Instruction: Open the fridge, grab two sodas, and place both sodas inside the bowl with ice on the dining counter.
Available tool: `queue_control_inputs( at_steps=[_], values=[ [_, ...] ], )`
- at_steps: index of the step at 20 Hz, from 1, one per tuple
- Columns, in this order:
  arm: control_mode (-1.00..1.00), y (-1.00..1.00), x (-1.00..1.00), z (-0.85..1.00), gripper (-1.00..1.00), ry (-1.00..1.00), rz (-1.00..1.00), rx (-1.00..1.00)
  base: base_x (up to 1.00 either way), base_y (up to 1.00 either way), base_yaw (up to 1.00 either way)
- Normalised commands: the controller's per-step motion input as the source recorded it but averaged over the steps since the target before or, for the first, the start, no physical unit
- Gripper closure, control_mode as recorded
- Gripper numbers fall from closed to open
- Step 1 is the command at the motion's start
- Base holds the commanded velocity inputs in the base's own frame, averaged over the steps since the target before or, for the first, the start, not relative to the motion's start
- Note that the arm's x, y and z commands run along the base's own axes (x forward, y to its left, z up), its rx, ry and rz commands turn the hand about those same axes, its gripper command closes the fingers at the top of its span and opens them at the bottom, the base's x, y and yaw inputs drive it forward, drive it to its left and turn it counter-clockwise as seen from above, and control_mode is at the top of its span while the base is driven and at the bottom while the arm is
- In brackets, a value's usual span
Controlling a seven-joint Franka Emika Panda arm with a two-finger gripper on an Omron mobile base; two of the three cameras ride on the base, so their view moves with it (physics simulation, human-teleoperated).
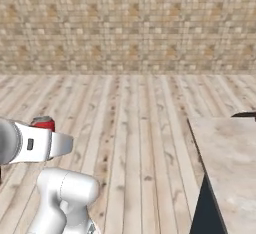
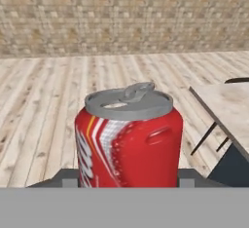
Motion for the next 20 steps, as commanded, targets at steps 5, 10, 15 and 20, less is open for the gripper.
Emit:
queue_control_inputs(
  at_steps=[5, 10, 15, 20],
  values=[
    [1.0, 0.0, 0.0, 0.0, 1.0, 0.0, 0.0, 0.0, 0.62, 0.24, -0.52],
    [1.0, 0.0, 0.0, 0.0, 1.0, 0.0, 0.0, 0.0, 0.39, 0.4, -0.57],
    [1.0, 0.0, 0.0, 0.0, 1.0, 0.0, 0.0, 0.0, 0.36, 0.47, -0.56],
    [1.0, 0.0, 0.0, 0.0, 1.0, 0.0, 0.0, 0.0, 0.33, 0.49, -0.55]
  ],
)
